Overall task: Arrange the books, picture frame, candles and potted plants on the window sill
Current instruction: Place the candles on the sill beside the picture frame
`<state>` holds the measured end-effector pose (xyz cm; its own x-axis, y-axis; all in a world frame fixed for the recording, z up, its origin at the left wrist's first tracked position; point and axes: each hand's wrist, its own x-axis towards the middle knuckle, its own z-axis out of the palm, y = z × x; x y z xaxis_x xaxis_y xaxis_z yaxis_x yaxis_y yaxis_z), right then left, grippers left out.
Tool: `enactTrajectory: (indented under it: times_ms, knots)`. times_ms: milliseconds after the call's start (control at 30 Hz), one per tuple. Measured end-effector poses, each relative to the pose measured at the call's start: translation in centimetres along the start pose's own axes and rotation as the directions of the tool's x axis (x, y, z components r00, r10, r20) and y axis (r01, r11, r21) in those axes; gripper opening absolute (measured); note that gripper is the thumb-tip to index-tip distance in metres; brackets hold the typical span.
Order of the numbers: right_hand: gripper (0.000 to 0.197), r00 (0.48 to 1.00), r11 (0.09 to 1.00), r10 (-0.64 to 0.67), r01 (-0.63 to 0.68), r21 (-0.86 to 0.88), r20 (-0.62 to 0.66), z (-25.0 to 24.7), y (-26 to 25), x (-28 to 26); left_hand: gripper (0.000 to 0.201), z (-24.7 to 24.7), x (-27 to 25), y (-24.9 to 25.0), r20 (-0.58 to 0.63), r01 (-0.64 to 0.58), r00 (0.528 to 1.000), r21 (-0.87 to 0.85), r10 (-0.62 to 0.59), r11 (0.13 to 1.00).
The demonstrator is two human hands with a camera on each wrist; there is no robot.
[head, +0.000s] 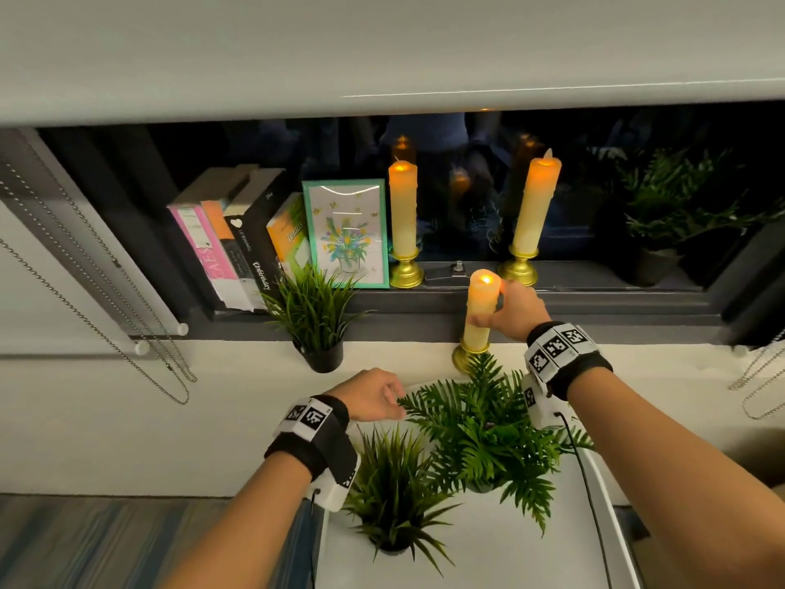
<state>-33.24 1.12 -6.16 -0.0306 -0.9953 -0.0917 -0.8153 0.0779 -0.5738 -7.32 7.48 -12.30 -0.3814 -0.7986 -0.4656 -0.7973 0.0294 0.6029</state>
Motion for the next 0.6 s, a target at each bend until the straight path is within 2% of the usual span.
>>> enactTrajectory:
  times_ms: [100,200,300,467,600]
  knots:
    - [0.049,1.0,0.999,0.026,-0.025,0.035,-0.013,-0.2,0.1,-0.4,0.052,1.1,-1.2,-0.5,0.121,0.084,0.988,0.119,-0.098,0.989]
    - [0.05,1.0,0.997,0.009,-0.009,0.08,0.0,-0.6,0.0,-0.9,0.06,2.0,-2.3,-0.7,0.16,0.142,0.97,0.244,-0.184,0.959]
    - [0.06,1.0,0.996,-0.004,0.005,0.094,-0.017,-1.0,-0.2,-1.4,0.053,2.8,-3.2,-1.1,0.122,0.157,0.972,0.289,-0.199,0.944]
    - [0.07,0.999,0.992,0.02,-0.015,0.123,-0.038,-1.2,-0.9,-2.4,0.02,3.6,-4.3,-2.3,0.004,0.145,0.989,0.208,-0.149,0.967]
    - [0.075,0.989,0.986,0.052,-0.029,0.166,-0.138,-1.5,-0.9,-3.3,0.016,3.8,-5.1,-2.7,-0.054,0.119,0.992,0.217,-0.11,0.969]
